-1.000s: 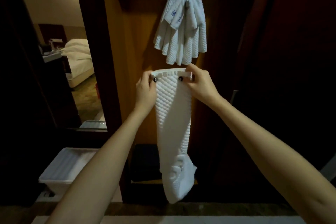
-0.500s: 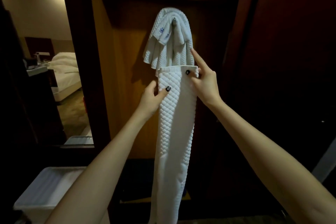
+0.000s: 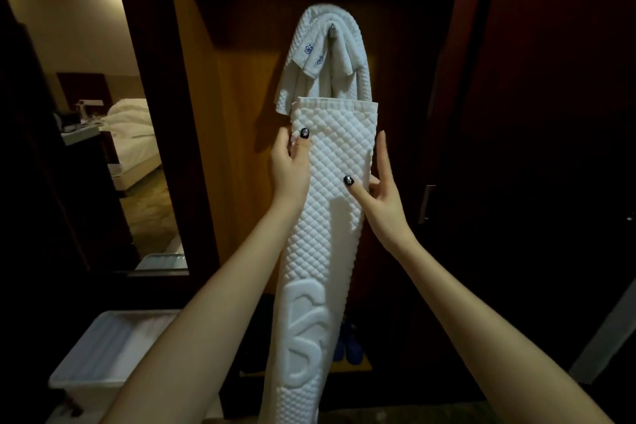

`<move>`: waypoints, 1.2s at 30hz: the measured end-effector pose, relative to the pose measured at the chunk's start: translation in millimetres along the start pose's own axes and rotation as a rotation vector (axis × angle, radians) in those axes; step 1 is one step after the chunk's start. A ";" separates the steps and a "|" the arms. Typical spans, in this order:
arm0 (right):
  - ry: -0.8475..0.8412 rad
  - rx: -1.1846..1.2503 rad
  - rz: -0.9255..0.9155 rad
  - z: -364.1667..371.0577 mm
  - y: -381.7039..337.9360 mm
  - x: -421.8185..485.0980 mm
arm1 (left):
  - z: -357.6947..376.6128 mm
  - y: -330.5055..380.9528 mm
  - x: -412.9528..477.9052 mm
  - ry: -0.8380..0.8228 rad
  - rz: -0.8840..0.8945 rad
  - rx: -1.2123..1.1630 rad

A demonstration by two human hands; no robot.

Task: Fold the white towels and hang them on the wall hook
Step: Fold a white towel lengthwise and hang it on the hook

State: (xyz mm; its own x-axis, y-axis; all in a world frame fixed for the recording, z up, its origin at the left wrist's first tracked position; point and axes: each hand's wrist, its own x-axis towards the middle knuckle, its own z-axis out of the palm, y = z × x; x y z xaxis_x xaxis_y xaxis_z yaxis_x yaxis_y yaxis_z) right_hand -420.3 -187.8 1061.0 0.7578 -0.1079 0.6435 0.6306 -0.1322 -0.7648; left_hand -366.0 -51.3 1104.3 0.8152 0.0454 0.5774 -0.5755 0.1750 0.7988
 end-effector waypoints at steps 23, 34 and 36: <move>0.082 0.197 0.153 -25.9 -26.3 58.4 | -32.8 -86.9 -75.1 -0.307 -0.367 -0.033; 0.100 0.210 0.329 -61.1 -40.6 50.2 | -34.5 -80.5 -85.4 -0.419 -0.374 -0.153; 0.137 0.222 0.334 -63.4 -37.9 49.3 | -34.3 -74.7 -87.9 -0.421 -0.263 -0.053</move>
State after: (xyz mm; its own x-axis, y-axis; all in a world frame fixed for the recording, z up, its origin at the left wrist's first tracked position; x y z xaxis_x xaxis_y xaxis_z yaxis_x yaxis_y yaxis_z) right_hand -417.5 -250.5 1123.7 0.9069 -0.2408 0.3459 0.3863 0.1466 -0.9107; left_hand -392.4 -34.6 988.1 0.8291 -0.4059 0.3844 -0.3409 0.1779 0.9231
